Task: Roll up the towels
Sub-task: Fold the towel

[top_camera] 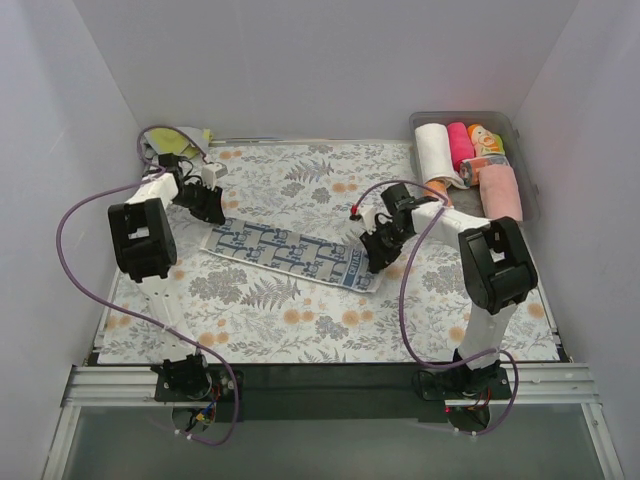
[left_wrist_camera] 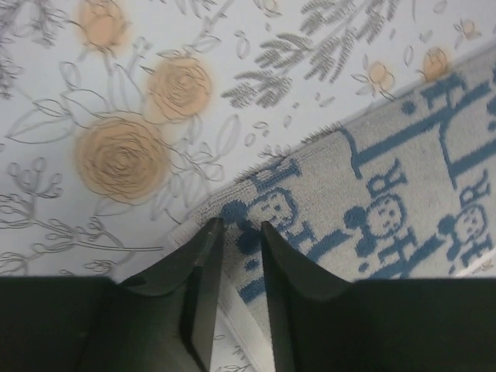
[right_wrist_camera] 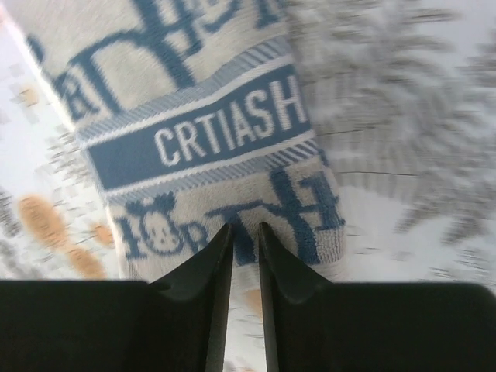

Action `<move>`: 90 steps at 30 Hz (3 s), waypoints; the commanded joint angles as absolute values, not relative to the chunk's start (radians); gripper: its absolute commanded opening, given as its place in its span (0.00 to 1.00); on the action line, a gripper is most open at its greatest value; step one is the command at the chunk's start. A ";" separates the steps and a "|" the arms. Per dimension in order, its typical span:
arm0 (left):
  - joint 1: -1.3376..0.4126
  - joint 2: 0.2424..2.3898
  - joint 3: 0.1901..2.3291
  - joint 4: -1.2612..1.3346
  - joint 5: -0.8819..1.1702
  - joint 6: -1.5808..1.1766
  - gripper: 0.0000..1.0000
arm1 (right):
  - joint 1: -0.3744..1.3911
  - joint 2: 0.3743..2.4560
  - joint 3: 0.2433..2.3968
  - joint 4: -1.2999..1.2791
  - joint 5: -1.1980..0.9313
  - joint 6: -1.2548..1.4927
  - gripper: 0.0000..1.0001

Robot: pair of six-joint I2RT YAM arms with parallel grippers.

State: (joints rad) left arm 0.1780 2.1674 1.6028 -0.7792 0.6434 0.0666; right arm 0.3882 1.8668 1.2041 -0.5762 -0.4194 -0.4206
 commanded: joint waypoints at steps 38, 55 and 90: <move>0.029 1.807 1.115 -0.833 0.512 0.101 0.15 | 0.273 2.122 1.692 -0.594 -0.222 -0.353 0.32; 0.041 1.744 1.172 -0.848 0.471 0.029 0.27 | 0.221 2.100 1.554 -0.601 -0.271 -0.203 0.46; 0.158 1.799 1.318 -0.847 0.482 0.009 0.38 | 0.297 1.904 1.517 -0.609 -0.267 -0.249 0.01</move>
State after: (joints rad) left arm 0.1497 1.8111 1.2789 -0.8532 0.4603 0.0135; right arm 0.2859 1.9678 1.5070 -0.5858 -0.2089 -0.2321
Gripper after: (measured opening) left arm 0.380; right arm 0.015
